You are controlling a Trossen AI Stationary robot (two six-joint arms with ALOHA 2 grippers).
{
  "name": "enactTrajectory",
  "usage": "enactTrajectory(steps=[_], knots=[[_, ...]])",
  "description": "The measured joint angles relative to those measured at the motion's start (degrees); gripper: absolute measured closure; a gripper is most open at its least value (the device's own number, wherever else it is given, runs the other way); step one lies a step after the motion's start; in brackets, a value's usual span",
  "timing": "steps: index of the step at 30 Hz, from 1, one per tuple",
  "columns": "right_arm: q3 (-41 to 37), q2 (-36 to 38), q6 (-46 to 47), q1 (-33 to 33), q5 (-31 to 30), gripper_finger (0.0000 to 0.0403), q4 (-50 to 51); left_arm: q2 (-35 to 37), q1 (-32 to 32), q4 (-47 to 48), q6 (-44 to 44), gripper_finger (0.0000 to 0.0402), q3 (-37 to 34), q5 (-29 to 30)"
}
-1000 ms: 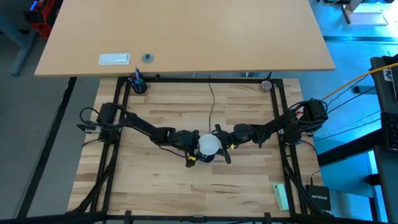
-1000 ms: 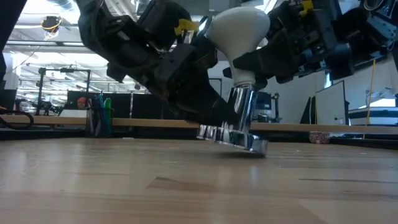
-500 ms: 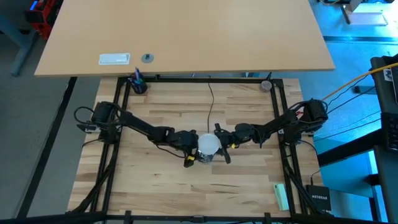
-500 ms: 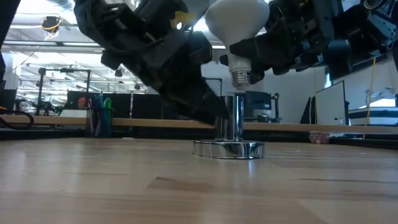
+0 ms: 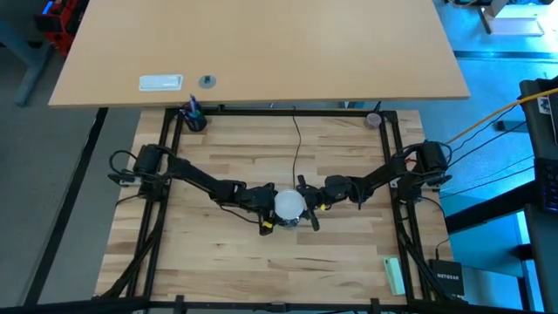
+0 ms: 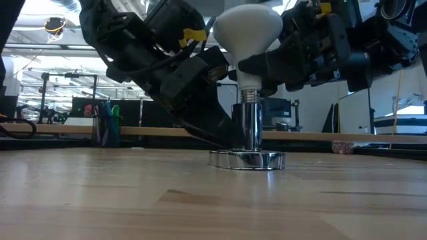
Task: Screw lightbulb
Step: Insert the lightbulb into the lamp
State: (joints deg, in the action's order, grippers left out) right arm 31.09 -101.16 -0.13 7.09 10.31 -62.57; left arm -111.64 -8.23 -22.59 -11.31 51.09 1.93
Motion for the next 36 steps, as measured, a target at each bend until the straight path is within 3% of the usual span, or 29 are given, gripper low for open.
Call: enactTrajectory(steps=[10, 20, 24, 36], knots=[[0.0, -3.4, -3.4, -0.2, 2.6, 0.0242, -3.9, -0.2, -0.1, -0.2, -0.3, 0.0142, -0.1, 0.0], [0.0, -6.3, -3.3, -8.0, 19.3, 0.0242, -8.2, -0.3, -0.5, -0.4, 1.5, 0.0141, -0.2, -1.3], [0.0, -6.3, -3.7, -10.4, 23.3, 0.0242, -7.9, -0.3, -0.5, -0.4, 2.8, 0.0141, -0.2, -1.5], [3.7, -6.4, -5.5, -8.9, 24.0, 0.0242, 1.8, -0.4, -0.2, -0.7, 2.7, 0.0141, -0.3, -1.9]])
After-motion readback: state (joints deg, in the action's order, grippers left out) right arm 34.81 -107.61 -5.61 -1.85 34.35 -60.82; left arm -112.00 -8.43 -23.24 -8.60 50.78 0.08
